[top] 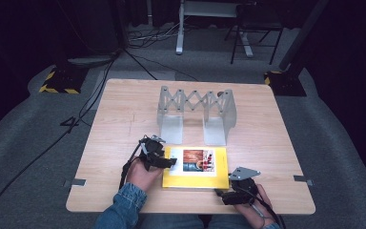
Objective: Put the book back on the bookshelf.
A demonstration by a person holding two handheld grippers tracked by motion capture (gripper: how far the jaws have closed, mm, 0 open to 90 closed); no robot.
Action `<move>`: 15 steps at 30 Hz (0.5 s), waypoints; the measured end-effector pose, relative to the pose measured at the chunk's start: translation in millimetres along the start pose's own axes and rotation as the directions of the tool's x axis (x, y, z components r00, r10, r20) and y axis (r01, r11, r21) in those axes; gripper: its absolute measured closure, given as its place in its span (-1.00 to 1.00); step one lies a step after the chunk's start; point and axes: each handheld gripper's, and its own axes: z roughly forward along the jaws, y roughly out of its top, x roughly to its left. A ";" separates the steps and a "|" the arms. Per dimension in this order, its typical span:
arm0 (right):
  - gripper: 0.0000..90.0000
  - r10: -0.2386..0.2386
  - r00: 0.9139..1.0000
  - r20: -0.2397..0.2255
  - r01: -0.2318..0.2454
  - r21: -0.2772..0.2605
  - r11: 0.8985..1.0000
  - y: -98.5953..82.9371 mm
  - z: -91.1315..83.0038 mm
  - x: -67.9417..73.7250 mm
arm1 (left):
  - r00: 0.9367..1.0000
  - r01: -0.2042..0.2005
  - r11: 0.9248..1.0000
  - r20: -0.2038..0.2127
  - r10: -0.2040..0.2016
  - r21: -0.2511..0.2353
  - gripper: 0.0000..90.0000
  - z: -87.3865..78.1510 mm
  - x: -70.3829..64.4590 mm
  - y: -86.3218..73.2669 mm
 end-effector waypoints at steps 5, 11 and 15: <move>-0.52 0.002 1.000 0.001 -0.002 -0.005 1.000 -0.5 0.3 0.5 | 1.000 0.007 1.000 0.015 -0.007 0.001 -0.22 -0.4 1.3 0.5; -0.54 0.002 1.000 0.003 -0.002 -0.011 1.000 -0.5 1.0 1.1 | 1.000 0.016 1.000 0.020 -0.016 -0.009 -0.17 -1.5 1.3 -0.3; -0.54 0.004 1.000 0.002 -0.004 -0.015 1.000 -0.9 1.1 1.2 | 1.000 -0.015 0.999 0.009 0.015 -0.032 -0.06 -6.3 -1.4 -1.4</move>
